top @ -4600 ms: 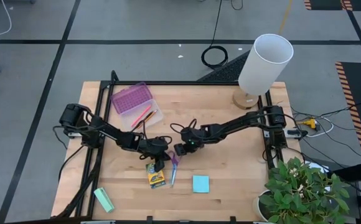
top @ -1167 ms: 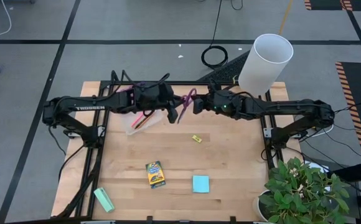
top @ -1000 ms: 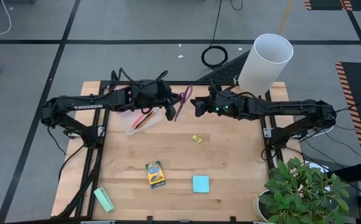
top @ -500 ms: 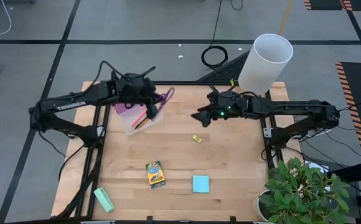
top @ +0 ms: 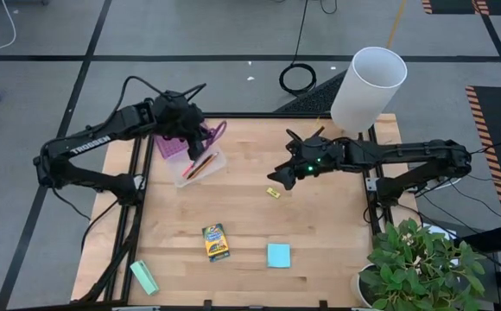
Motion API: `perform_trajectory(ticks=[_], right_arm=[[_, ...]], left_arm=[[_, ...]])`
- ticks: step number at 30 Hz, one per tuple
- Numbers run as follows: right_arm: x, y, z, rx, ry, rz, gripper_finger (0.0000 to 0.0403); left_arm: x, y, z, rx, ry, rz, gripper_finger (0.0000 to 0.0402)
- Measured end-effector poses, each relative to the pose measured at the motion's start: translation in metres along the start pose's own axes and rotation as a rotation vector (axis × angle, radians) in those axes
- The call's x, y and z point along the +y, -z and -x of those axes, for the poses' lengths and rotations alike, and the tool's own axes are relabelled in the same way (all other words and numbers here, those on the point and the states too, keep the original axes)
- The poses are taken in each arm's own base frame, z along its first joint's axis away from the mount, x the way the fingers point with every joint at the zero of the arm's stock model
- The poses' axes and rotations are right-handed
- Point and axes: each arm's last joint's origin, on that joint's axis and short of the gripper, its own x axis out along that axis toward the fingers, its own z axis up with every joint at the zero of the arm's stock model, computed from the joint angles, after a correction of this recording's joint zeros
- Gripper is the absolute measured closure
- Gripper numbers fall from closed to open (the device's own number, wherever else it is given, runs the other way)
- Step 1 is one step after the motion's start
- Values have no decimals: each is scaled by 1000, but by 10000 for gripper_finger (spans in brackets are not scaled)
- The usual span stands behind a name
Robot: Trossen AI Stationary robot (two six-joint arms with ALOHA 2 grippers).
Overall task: Pack school essentials
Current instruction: Put the purple scissors into the supply box
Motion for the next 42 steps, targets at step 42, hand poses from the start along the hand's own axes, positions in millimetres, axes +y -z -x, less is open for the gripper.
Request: perform_trajectory(ticks=[42], right_arm=[[3,5,0,12,-3,44,145]], left_arm=[[60,42,-111,559,174,6,359]])
